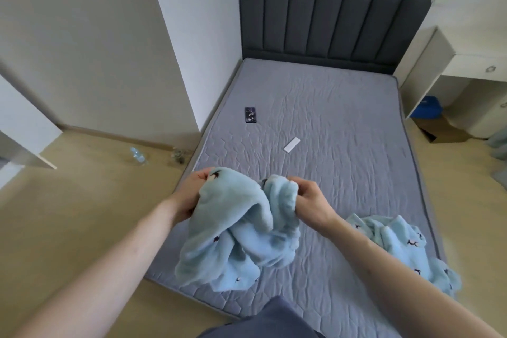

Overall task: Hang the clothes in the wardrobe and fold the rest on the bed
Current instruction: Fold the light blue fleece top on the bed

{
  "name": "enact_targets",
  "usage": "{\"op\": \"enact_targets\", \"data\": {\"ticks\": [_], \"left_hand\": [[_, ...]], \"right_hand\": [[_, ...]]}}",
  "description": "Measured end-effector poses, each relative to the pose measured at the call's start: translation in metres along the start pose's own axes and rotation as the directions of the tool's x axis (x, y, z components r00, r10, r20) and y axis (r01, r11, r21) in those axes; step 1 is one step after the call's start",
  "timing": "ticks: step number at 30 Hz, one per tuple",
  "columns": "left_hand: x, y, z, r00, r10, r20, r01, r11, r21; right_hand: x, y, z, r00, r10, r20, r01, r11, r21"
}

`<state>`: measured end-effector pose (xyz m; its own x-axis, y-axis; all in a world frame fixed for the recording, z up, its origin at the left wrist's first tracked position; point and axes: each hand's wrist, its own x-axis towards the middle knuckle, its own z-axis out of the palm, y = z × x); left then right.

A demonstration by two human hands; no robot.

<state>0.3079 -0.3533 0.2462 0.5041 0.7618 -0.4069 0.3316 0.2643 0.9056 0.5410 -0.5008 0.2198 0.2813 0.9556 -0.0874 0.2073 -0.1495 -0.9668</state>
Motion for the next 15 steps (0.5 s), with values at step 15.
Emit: {"op": "enact_targets", "data": {"ticks": [15], "left_hand": [[0.005, -0.012, 0.073, 0.878, 0.439, 0.194, -0.409, 0.472, 0.781]], "right_hand": [[0.014, -0.012, -0.001, 0.971, 0.240, 0.014, -0.240, 0.971, 0.013]]}}
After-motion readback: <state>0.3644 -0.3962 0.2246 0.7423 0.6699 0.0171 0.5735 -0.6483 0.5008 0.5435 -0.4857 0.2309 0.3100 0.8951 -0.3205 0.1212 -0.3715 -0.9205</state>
